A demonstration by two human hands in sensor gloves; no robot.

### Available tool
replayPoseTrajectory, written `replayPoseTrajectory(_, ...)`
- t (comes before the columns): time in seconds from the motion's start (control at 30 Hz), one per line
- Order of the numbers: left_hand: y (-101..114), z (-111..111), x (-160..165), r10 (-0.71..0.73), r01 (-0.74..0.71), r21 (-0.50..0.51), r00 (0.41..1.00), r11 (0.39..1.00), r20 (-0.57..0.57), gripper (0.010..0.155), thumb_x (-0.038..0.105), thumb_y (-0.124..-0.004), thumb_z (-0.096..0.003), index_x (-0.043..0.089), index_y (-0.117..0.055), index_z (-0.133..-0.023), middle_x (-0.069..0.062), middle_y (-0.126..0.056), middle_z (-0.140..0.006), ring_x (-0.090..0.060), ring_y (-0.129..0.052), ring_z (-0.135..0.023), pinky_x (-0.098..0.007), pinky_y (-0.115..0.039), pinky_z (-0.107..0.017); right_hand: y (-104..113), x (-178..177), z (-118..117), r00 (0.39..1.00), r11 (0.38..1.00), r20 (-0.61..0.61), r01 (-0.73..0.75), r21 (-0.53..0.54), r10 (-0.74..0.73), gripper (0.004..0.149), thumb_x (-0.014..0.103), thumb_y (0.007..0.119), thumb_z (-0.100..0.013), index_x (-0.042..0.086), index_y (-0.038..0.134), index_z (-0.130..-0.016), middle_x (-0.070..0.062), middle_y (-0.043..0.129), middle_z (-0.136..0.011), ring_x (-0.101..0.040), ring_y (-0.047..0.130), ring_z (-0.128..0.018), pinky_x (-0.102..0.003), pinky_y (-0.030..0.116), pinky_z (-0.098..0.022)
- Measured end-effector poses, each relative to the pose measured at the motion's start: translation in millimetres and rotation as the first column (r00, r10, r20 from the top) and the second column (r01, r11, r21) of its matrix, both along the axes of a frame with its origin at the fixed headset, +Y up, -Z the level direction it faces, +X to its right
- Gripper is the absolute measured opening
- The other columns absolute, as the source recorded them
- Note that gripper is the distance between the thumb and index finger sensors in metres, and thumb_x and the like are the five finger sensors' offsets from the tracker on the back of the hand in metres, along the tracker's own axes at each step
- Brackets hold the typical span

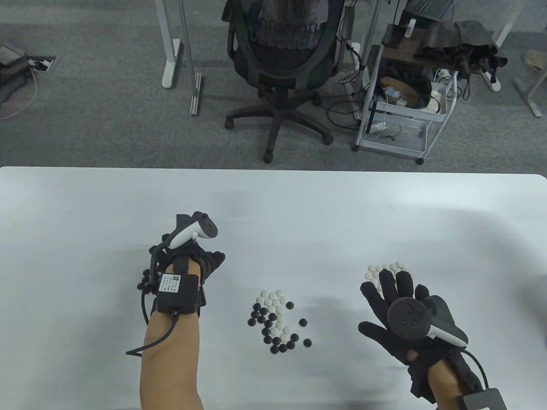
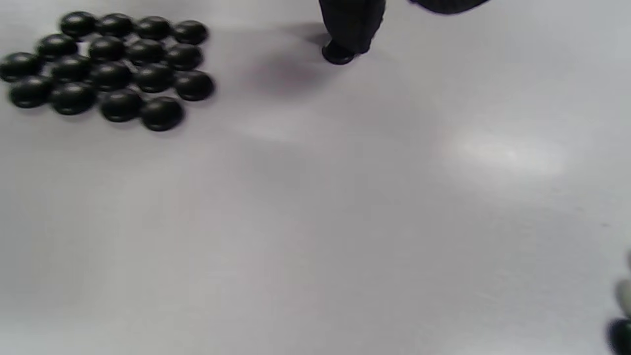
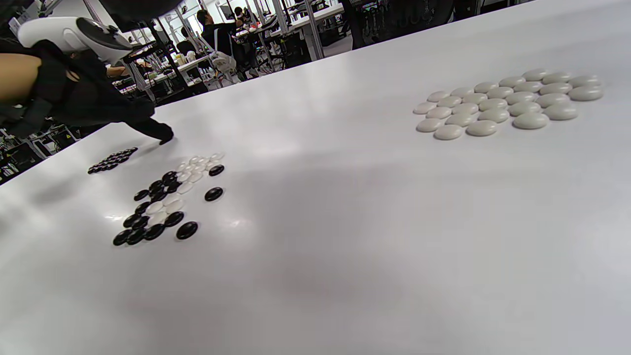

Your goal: Go stone sorting task

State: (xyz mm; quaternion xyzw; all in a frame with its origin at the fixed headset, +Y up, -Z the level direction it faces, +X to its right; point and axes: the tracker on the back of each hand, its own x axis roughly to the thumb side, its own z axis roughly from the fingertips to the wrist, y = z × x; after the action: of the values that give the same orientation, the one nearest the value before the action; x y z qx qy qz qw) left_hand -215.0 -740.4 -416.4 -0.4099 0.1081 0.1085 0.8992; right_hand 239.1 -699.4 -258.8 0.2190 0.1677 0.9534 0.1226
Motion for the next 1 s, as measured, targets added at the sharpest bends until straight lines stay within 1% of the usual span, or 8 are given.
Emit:
replayPoseTrajectory(0.27,2,13,-34,-0.041,0.041,-0.002,0.996,0.999,-0.081,0.069,0.051,-0.042,-0.0556,0.024,-0.055,-0.117,-0.025,0.017,-0.112,-0.057,0.022,-0.090,-0.082,0.006,-0.055,-1,-1,0,1.000,1.000,0.000,-0.003,-0.004,0.003,0.079,0.054,0.050,-0.055,0.013,0.015,-0.113,-0.031,-0.006,-0.107,-0.058,-0.012,-0.087,-0.080,0.003,-0.052)
replayPoseTrajectory(0.6,6,17,-38,-0.035,0.036,0.008,0.996,0.999,-0.088,0.069,0.051,-0.042,-0.0556,0.023,-0.053,-0.118,-0.025,0.017,-0.112,-0.057,0.022,-0.090,-0.082,0.006,-0.054,-1,-1,0,1.000,1.000,-0.002,-0.004,-0.006,0.004,0.079,0.054,0.050,-0.055,0.013,0.015,-0.113,-0.031,-0.006,-0.107,-0.058,-0.012,-0.087,-0.080,0.003,-0.052)
replayPoseTrajectory(0.67,11,16,-29,-0.031,0.032,0.028,0.998,0.999,-0.051,0.069,0.051,-0.042,-0.0558,0.023,-0.053,-0.119,-0.025,0.017,-0.112,-0.057,0.022,-0.090,-0.082,0.006,-0.055,-1,-1,-1,1.000,1.000,-0.001,-0.003,-0.006,0.003,0.079,0.054,0.050,-0.055,0.013,0.015,-0.113,-0.030,-0.006,-0.107,-0.058,-0.012,-0.087,-0.080,0.003,-0.052)
replayPoseTrajectory(0.8,23,15,3,-0.012,0.009,0.048,0.997,0.999,0.074,0.070,0.051,-0.043,-0.0564,0.022,-0.055,-0.119,-0.026,0.015,-0.114,-0.058,0.021,-0.091,-0.083,0.005,-0.055,-1,-1,-1,1.000,1.000,-0.001,-0.006,-0.009,0.006,0.079,0.054,0.050,-0.055,0.013,0.015,-0.113,-0.030,-0.006,-0.107,-0.058,-0.012,-0.087,-0.080,0.003,-0.052)
replayPoseTrajectory(0.83,28,16,20,-0.005,-0.003,0.053,0.990,0.999,0.144,0.069,0.050,-0.043,-0.0566,0.021,-0.057,-0.118,-0.027,0.013,-0.115,-0.058,0.019,-0.091,-0.083,0.004,-0.055,-1,-1,-1,1.000,1.000,0.000,-0.005,-0.009,0.005,0.079,0.054,0.050,-0.055,0.013,0.015,-0.113,-0.031,-0.006,-0.107,-0.058,-0.012,-0.087,-0.080,0.003,-0.052)
replayPoseTrajectory(0.87,29,17,26,-0.003,-0.006,0.053,0.986,0.999,0.168,0.070,0.050,-0.044,-0.0567,0.021,-0.058,-0.118,-0.027,0.012,-0.115,-0.058,0.019,-0.091,-0.083,0.004,-0.055,-1,-1,-1,1.000,1.000,0.000,-0.005,-0.008,0.005,0.079,0.054,0.050,-0.055,0.013,0.015,-0.113,-0.031,-0.006,-0.107,-0.058,-0.012,-0.087,-0.080,0.003,-0.052)
replayPoseTrajectory(0.9,32,19,41,-0.005,-0.008,0.055,0.974,0.998,0.228,0.069,0.050,-0.044,-0.0568,0.021,-0.060,-0.117,-0.027,0.011,-0.116,-0.059,0.018,-0.092,-0.083,0.003,-0.055,-1,-1,-1,1.000,1.000,0.001,-0.004,-0.006,0.004,0.079,0.054,0.050,-0.055,0.013,0.015,-0.113,-0.031,-0.006,-0.107,-0.058,-0.012,-0.087,-0.080,0.003,-0.052)
replayPoseTrajectory(1.0,36,30,84,0.001,-0.023,0.050,0.917,0.999,0.400,0.069,0.050,-0.045,-0.0569,0.021,-0.063,-0.116,-0.028,0.007,-0.117,-0.059,0.015,-0.093,-0.083,0.001,-0.056,0,0,-1,1.000,1.000,0.006,0.000,0.000,0.000,0.079,0.054,0.050,-0.055,0.013,0.015,-0.113,-0.031,-0.006,-0.107,-0.058,-0.012,-0.087,-0.080,0.003,-0.052)
